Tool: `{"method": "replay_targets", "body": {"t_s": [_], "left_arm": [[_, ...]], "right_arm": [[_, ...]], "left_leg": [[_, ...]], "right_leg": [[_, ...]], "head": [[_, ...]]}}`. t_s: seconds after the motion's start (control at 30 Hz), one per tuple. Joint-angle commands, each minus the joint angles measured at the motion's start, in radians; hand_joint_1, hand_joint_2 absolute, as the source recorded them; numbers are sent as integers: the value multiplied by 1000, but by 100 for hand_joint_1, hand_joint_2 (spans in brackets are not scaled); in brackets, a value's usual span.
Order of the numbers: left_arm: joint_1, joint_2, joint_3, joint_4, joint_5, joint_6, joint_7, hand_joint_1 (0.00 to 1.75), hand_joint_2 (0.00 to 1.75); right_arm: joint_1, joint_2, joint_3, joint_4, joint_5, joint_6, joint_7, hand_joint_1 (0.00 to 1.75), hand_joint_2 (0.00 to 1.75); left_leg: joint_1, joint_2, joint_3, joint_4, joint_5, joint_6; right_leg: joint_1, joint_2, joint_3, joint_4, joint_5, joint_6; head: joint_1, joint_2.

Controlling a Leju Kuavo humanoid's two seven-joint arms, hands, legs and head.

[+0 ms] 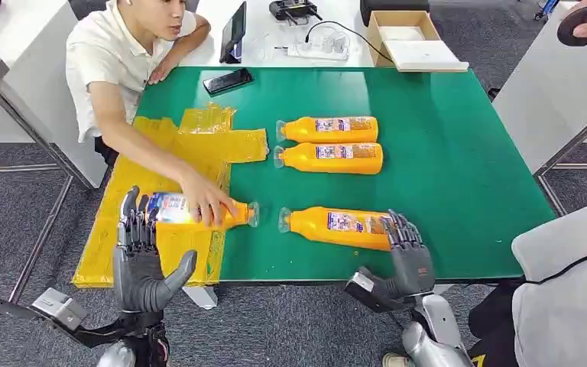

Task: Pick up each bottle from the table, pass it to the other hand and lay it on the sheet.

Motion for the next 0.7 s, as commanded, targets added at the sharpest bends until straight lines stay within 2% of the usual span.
{"method": "replay_targets", "body": {"t_s": [0.03, 0.4, 0.6, 0.7], "left_arm": [[-29, 6, -26, 51, -7, 17, 16, 0, 175], [-38, 6, -29, 55, -8, 17, 18, 0, 175], [-65, 7, -45, 72, -7, 16, 24, 0, 175], [-67, 8, -47, 72, -5, 13, 29, 0, 175]], "right_arm": [[-124, -38, 56, 199, 92, -67, 135, 0, 175], [-144, -36, 60, 208, 87, -46, 130, 0, 175], [-211, -13, 110, 266, 151, -67, 169, 0, 175], [-228, 0, 110, 269, 136, -40, 161, 0, 175]], "left_leg": [[0, 3, 5, -1, -2, -1], [-1, 1, 5, -1, -1, -1], [-1, 2, 5, -1, -1, -1], [-1, 4, 4, -1, 0, -1]], "right_leg": [[1, 1, 4, -1, -1, -2], [0, -1, 5, -2, -1, -2], [0, 1, 4, -1, -1, -2], [0, 2, 3, -1, 0, -2]], "head": [[0, 0], [0, 0], [0, 0], [0, 0]]}}
